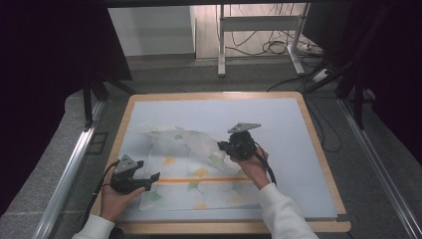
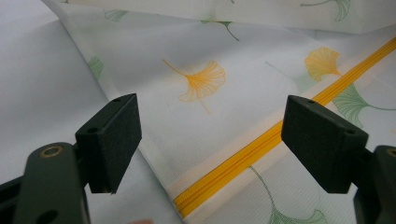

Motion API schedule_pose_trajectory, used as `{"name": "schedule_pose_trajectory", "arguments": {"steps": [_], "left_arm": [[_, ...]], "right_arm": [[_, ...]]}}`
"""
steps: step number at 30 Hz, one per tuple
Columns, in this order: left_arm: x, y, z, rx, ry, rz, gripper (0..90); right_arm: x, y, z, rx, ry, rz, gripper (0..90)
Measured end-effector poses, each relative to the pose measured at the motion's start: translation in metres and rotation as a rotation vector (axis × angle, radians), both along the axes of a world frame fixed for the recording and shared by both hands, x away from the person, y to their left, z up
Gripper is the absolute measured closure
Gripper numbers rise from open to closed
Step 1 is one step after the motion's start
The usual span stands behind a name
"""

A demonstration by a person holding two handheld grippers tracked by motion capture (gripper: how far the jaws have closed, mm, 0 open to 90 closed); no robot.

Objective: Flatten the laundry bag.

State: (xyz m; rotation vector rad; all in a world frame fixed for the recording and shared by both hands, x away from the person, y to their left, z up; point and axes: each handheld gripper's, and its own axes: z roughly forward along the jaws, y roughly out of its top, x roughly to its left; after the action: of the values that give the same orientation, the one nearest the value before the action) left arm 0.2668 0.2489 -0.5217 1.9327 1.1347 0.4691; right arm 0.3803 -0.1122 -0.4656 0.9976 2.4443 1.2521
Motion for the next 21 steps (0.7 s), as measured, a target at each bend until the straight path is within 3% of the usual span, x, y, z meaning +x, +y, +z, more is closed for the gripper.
{"name": "schedule_pose_trajectory", "arguments": {"steps": [21], "left_arm": [[0.000,0.001,0.000,0.004,-0.003,0.001,20.0]], "right_arm": [[0.007,-0.012,-0.002,0.019,0.002,-0.032,88.3]]}}
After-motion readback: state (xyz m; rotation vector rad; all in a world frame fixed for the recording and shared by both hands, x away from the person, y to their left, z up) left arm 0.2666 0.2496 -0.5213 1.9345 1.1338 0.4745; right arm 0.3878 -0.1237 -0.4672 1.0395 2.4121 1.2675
